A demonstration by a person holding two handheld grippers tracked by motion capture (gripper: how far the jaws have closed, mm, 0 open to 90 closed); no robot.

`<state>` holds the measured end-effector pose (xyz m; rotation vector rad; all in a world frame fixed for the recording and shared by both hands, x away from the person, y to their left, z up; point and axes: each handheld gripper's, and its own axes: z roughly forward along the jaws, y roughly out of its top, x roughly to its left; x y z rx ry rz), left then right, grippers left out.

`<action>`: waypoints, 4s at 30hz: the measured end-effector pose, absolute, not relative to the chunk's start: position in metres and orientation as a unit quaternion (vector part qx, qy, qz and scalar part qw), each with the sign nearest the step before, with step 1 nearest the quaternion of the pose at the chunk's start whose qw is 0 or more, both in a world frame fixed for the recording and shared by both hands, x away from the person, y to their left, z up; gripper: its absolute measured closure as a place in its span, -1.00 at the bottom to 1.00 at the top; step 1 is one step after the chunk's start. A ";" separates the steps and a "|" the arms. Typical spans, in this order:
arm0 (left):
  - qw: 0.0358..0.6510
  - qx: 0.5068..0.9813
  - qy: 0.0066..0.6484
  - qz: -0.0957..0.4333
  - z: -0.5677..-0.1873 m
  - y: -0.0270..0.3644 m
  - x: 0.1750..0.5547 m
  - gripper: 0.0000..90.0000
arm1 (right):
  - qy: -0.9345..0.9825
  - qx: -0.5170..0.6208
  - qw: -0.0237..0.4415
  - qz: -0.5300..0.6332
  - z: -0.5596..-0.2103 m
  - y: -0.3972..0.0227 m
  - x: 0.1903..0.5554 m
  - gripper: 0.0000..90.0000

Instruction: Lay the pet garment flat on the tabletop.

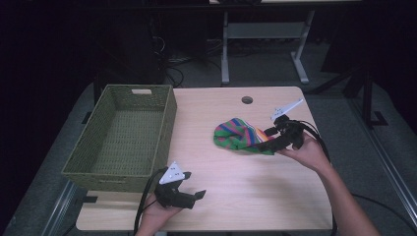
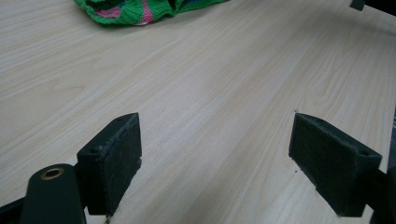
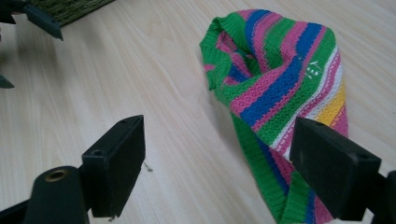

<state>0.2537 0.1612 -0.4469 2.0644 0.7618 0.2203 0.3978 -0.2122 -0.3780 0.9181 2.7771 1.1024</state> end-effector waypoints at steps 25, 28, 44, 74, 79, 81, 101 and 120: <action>0.454 0.832 0.307 0.088 -0.445 0.164 0.255 -0.63 | 0.898 0.302 0.009 0.320 -0.382 -0.184 0.446 -0.57; 0.458 0.829 0.310 0.086 -0.445 0.164 0.255 -0.63 | 0.895 0.306 0.008 0.323 -0.386 -0.183 0.449 -0.56; 0.460 0.827 0.311 0.084 -0.445 0.165 0.256 -0.63 | 0.897 0.336 0.001 0.288 -0.418 -0.173 0.471 -0.57; 0.469 0.825 0.308 0.068 -0.445 0.162 0.255 -0.60 | 0.912 0.354 0.067 0.197 -0.444 -0.149 0.473 0.30; 0.469 0.826 0.306 0.067 -0.446 0.161 0.255 -0.60 | 0.911 0.356 0.063 0.199 -0.443 -0.149 0.473 0.62; 0.469 0.826 0.306 0.068 -0.445 0.161 0.255 -0.60 | 0.911 0.356 0.061 0.201 -0.442 -0.149 0.473 0.68; 0.473 0.822 0.309 0.072 -0.444 0.163 0.255 -0.57 | 0.901 0.346 0.039 0.259 -0.408 -0.160 0.461 0.75; 0.472 0.822 0.311 0.074 -0.445 0.163 0.255 -0.58 | 0.883 0.337 0.016 0.325 -0.373 -0.175 0.442 0.76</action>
